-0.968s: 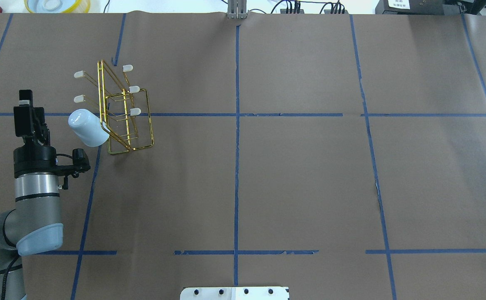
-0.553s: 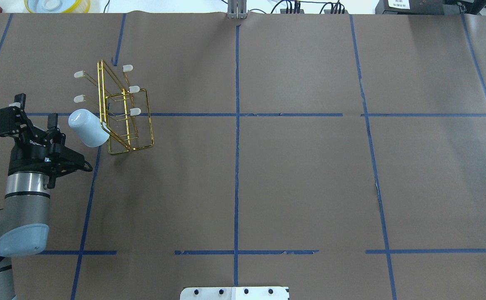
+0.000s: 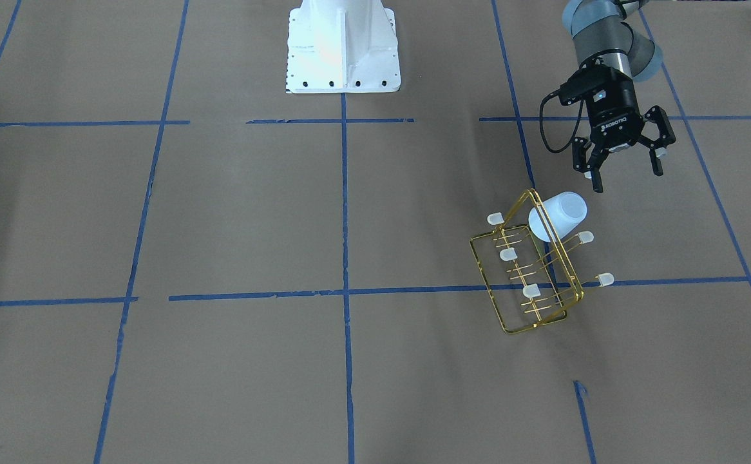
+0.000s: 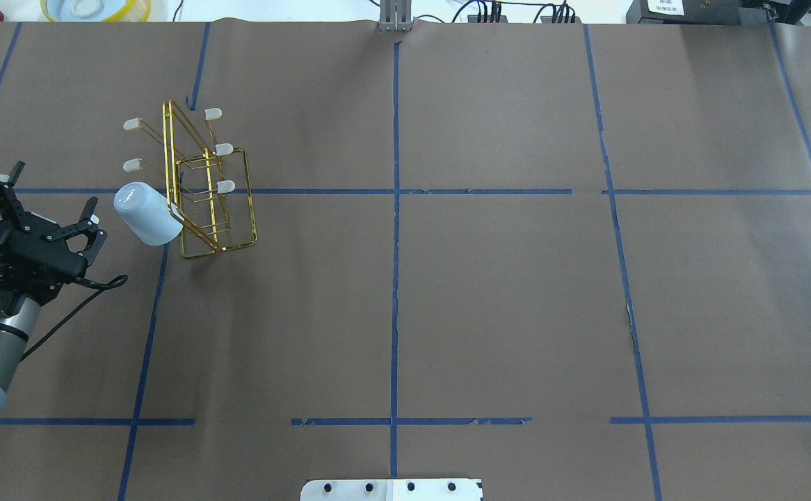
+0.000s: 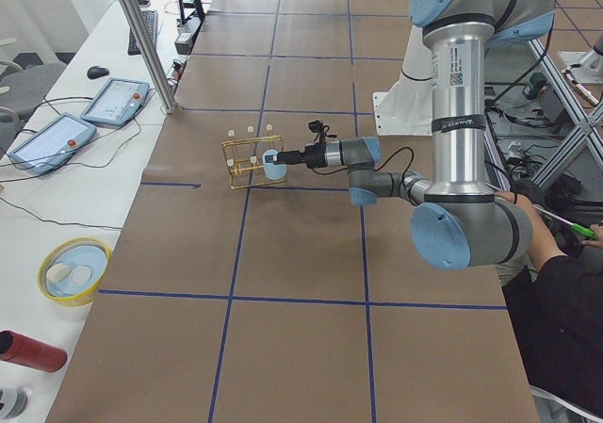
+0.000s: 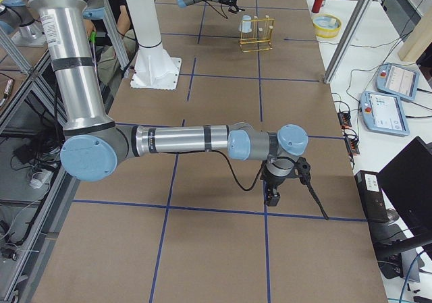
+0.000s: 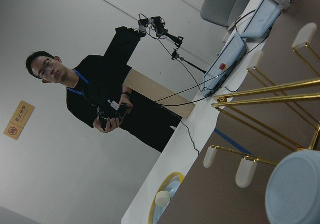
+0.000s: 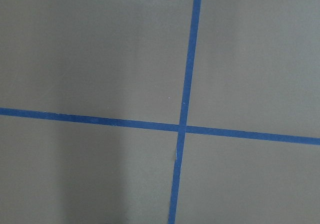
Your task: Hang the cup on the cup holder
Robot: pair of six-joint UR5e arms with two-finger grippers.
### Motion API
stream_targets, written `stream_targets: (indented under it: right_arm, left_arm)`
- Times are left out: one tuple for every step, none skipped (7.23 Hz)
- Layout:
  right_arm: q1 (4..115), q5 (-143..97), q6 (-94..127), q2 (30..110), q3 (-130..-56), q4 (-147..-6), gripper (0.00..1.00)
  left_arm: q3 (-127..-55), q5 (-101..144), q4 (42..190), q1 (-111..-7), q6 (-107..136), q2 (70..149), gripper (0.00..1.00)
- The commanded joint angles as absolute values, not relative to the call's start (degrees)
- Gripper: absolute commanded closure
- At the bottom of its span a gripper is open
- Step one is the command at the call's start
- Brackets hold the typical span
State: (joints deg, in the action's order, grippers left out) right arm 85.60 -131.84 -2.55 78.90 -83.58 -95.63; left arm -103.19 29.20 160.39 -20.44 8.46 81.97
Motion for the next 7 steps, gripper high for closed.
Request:
stream_targets:
  right_arm:
    - [85.6,-131.8,-2.5,78.9,-83.6,-95.6,0.00]
    - [85.6,-131.8,-2.5,78.9,-83.6,-95.6,0.00]
    - [85.6,-131.8,-2.5,78.9,-83.6,-95.6,0.00]
    - [85.6,-131.8,-2.5,78.8,-83.6,-95.6,0.00]
    - [85.6,-131.8,-2.5,78.9,-83.6,-95.6,0.00]
    - [85.5,-131.8,-2.5,78.8,-83.6,-95.6,0.00]
    - [85.6,-131.8,-2.5,78.9,-83.6,-95.6,0.00]
  left_arm:
    - [-103.0,36.3,166.4,-20.7,20.1,80.9,0.00]
    - [-103.0,43.2,170.5,-20.8,25.8,80.9,0.00]
    - [-103.5,50.7,172.9,-21.0,30.6,80.9,0.00]
    - [-103.5,58.7,173.2,-23.8,32.8,80.9,0.00]
    - [-103.5,68.0,173.1,-28.5,32.9,80.9,0.00]
    - [-103.5,77.4,172.9,-33.7,32.4,80.9,0.00]
    - [-103.3,86.7,172.1,-39.7,32.2,80.9,0.00]
